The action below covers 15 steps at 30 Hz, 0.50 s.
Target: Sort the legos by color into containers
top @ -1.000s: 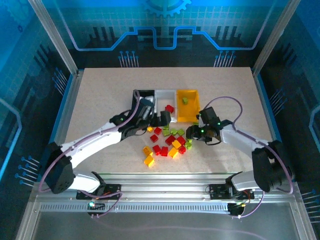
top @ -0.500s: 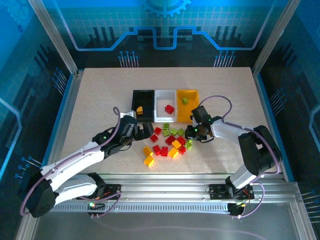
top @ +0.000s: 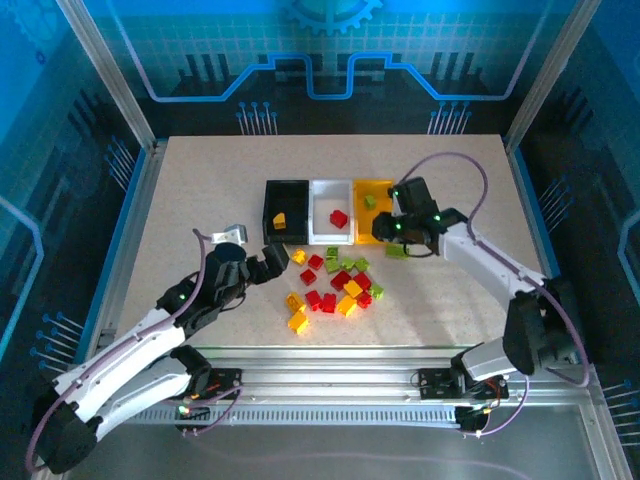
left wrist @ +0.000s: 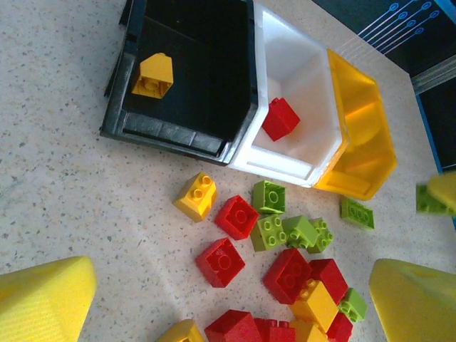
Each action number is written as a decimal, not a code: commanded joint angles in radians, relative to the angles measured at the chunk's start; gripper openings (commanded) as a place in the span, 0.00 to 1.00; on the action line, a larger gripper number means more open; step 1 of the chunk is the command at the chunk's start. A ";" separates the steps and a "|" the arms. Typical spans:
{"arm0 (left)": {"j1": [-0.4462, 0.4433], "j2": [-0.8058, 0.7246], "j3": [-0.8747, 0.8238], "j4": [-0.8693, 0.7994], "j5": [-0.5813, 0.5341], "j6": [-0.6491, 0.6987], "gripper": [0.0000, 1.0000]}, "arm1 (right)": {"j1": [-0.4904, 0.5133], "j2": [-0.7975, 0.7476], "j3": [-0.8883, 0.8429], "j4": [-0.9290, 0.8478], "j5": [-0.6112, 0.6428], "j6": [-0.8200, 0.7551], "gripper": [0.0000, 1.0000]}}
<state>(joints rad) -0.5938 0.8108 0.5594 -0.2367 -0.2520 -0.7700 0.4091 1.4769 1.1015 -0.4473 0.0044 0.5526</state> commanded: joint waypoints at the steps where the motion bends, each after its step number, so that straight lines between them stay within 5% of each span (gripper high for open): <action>1: 0.024 -0.030 -0.044 0.007 0.034 -0.054 0.99 | -0.021 0.150 0.113 0.001 0.087 0.006 0.21; 9: 0.040 -0.008 -0.023 -0.083 0.073 -0.012 0.99 | -0.039 0.458 0.390 -0.070 0.203 0.032 0.23; 15: 0.049 0.041 0.003 -0.130 0.094 0.001 0.99 | -0.047 0.512 0.471 -0.095 0.185 0.052 0.38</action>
<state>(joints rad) -0.5560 0.8364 0.5217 -0.3153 -0.1890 -0.7849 0.3763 1.9877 1.5177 -0.5060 0.1722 0.5789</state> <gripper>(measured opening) 0.989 0.321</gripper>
